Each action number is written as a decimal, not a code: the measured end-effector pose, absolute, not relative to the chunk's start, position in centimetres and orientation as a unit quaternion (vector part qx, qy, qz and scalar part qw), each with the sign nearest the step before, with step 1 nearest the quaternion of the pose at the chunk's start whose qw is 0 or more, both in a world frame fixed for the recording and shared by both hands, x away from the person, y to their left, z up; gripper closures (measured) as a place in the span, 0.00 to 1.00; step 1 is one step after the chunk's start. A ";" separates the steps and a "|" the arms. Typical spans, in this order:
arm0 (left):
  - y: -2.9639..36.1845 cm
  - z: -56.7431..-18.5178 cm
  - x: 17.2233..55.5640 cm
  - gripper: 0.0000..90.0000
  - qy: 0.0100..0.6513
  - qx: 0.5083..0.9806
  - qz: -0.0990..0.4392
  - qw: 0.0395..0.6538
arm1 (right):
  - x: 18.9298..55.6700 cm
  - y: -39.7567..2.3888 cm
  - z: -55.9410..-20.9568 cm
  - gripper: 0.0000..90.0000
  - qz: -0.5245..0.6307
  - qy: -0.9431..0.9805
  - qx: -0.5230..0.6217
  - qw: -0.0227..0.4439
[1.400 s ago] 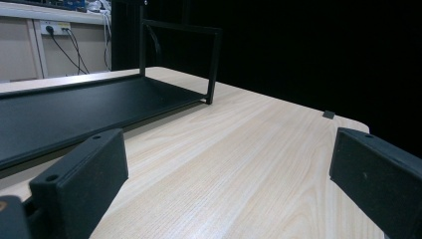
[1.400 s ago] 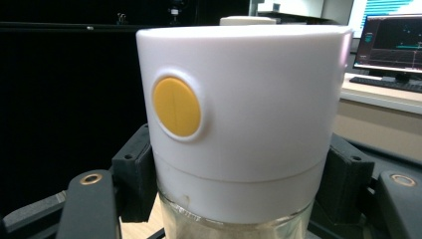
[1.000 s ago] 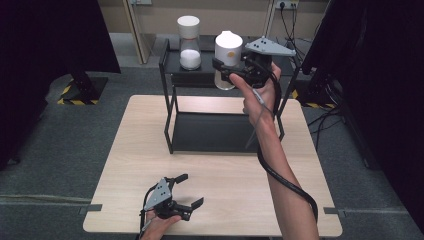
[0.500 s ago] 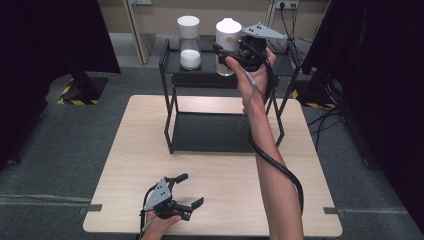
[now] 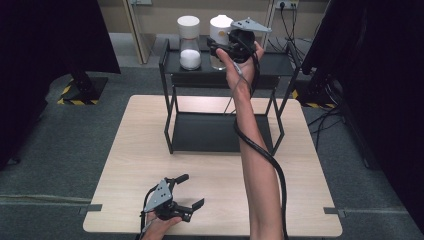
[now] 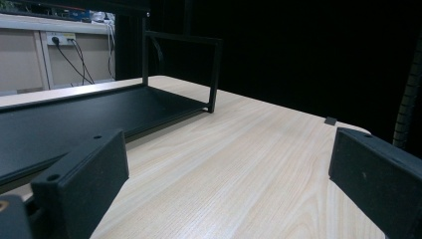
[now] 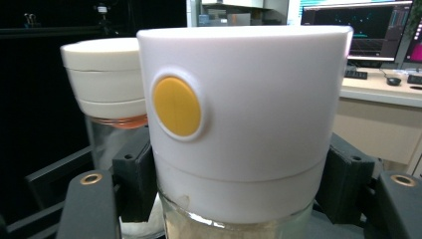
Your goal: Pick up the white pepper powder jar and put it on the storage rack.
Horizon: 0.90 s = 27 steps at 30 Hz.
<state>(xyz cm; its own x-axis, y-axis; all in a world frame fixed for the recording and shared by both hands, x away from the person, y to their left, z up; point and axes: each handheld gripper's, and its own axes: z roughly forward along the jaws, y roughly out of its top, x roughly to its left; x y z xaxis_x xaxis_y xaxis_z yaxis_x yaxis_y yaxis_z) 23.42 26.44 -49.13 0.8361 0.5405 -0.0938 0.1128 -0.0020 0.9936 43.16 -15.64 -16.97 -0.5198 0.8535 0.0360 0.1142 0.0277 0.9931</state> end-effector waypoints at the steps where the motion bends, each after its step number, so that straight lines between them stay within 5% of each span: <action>1: 26.4 -49.1 23.4 0.02 0.237 0.690 0.161 0.665 | 43.3 -15.5 -17.0 0.34 0.586 0.644 0.378 0.315; 27: 26.4 -49.2 23.3 0.02 0.239 0.689 0.156 0.666 | 44.4 -14.6 -18.3 0.33 0.576 0.642 0.384 0.329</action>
<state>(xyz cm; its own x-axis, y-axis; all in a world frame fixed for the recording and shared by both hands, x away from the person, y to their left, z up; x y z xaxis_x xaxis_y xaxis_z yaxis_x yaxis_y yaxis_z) 23.34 26.41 -49.19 0.8371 0.5374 -0.1026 0.1208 0.0014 0.9927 44.43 -14.62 -18.26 -0.4882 0.8725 0.0209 0.1142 0.0401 0.9926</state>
